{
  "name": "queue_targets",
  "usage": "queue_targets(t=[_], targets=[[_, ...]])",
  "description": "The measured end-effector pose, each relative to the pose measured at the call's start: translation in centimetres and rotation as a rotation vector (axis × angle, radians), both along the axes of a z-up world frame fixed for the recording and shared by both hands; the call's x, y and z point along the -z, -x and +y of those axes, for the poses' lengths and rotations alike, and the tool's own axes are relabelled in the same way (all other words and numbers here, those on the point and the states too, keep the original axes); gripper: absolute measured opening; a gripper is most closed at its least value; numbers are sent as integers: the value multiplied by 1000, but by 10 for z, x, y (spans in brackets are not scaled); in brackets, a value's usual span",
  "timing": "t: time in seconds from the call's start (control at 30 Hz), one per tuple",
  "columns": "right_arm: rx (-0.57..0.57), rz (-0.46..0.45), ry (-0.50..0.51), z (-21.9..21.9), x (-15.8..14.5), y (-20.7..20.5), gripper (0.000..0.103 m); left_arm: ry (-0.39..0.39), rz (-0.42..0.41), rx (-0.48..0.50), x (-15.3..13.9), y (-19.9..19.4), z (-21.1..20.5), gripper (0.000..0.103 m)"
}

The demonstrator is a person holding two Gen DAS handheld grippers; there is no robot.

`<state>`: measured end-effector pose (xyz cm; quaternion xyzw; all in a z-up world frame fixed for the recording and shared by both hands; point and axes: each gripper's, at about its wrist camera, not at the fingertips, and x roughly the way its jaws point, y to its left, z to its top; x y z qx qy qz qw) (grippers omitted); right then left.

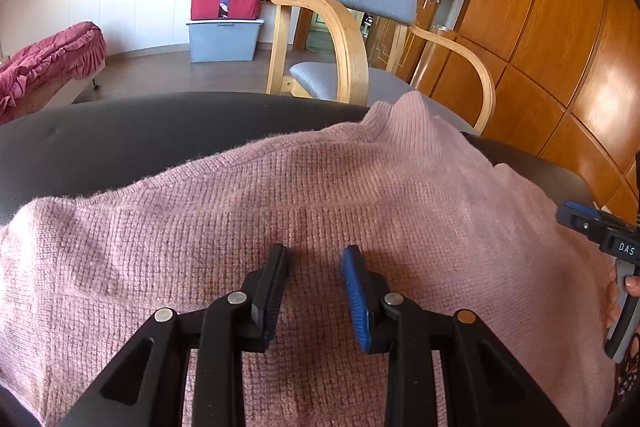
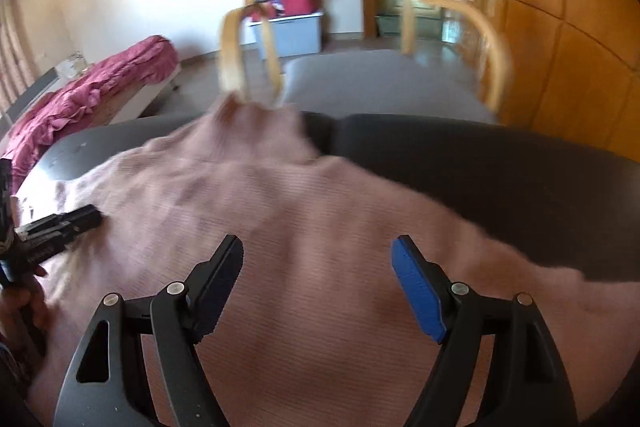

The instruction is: Fold clothes

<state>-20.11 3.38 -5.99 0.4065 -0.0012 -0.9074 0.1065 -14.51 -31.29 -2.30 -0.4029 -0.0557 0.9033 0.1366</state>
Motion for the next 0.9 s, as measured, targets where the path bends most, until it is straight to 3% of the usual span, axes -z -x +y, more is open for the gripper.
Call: queue_targets(t=[0.17,0.33,0.57,0.67,0.9], targets=[[106,-67,-53,52,19,0,67,10,2,-1,0,0,2,28],[144,-36,18,67,14,7,60,5,1,-1,0,0,2,28],[-77,-8,115,2,8,49,60,41,3,-1,1,0,7,29],[-139,-25,136,-25,14,73,53,19,-1,1,1,0,3,29],[-178,-63,128,-58,22,129,48,-79,-41,21,-5,13,-7,31]])
